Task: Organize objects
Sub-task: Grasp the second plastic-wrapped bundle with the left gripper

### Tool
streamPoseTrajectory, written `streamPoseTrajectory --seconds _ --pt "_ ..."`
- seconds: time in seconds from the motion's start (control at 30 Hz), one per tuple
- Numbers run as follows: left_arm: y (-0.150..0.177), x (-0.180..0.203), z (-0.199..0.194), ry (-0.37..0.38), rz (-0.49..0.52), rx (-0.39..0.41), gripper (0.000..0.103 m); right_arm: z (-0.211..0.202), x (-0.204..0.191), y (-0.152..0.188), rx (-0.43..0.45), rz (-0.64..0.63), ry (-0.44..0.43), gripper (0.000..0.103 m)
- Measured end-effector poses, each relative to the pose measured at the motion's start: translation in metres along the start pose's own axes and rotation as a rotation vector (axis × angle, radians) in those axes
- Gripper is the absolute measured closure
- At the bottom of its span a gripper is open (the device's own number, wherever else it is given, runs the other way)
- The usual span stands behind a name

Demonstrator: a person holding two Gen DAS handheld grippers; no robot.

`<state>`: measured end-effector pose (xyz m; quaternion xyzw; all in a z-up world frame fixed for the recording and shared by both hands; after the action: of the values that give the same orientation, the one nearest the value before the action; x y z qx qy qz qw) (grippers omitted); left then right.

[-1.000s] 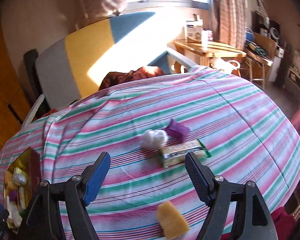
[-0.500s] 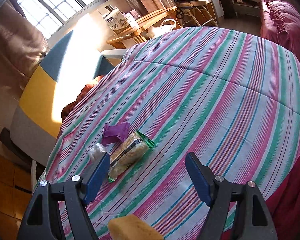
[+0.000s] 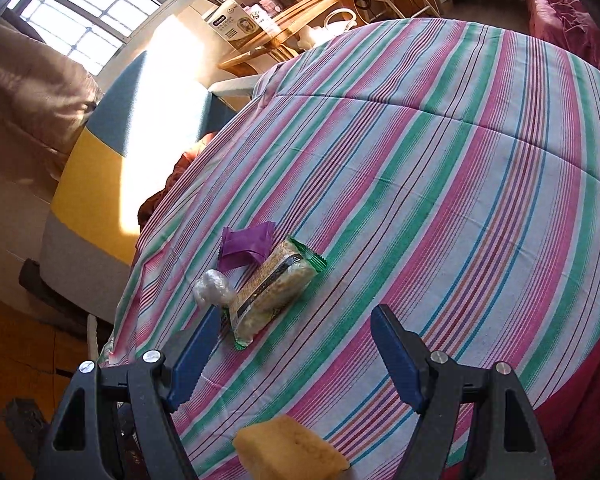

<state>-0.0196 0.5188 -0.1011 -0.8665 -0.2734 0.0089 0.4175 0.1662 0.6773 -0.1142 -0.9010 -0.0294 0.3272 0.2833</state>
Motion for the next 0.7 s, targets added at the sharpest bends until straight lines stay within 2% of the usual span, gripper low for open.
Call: streamPoseTrajectory --seconds 0.07,0.17,0.4,0.57,0.63,0.67,0.7 --pt "-0.009 0.010 0.017 0.009 0.005 -0.007 0.035 0.001 0.000 0.001 -0.008 0.005 -0.007 0.024" --pt "-0.020 0.026 0.042 0.035 0.018 -0.014 0.024 0.001 -0.001 0.002 -0.017 0.022 -0.029 0.024" --pt "-0.034 0.055 0.092 0.047 0.058 -0.029 0.020 0.005 -0.006 0.008 -0.058 0.042 -0.063 0.024" --pt "-0.038 0.058 0.125 0.021 0.081 -0.049 0.020 0.006 -0.007 0.009 -0.065 0.058 -0.078 0.024" --pt "-0.036 0.055 0.137 0.017 0.091 -0.068 0.021 0.008 -0.007 0.009 -0.071 0.064 -0.080 0.024" --pt "-0.034 0.054 0.142 0.015 0.096 -0.077 0.025 0.008 -0.007 0.010 -0.074 0.063 -0.080 0.024" --pt "-0.033 0.054 0.145 0.018 0.100 -0.085 0.038 0.009 -0.007 0.010 -0.075 0.063 -0.080 0.024"
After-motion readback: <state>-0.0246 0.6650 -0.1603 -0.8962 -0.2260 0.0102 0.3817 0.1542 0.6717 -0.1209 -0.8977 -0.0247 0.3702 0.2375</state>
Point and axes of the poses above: each gripper's, at about its wrist camera, not at the fingertips, and z roughly the way its jaws point, x to its right, y to its underside, the point moved 8 cm from there along z, roughly the way its jaws point, and after that the axes turned 14 degrees about x, right-handed, at the moved point
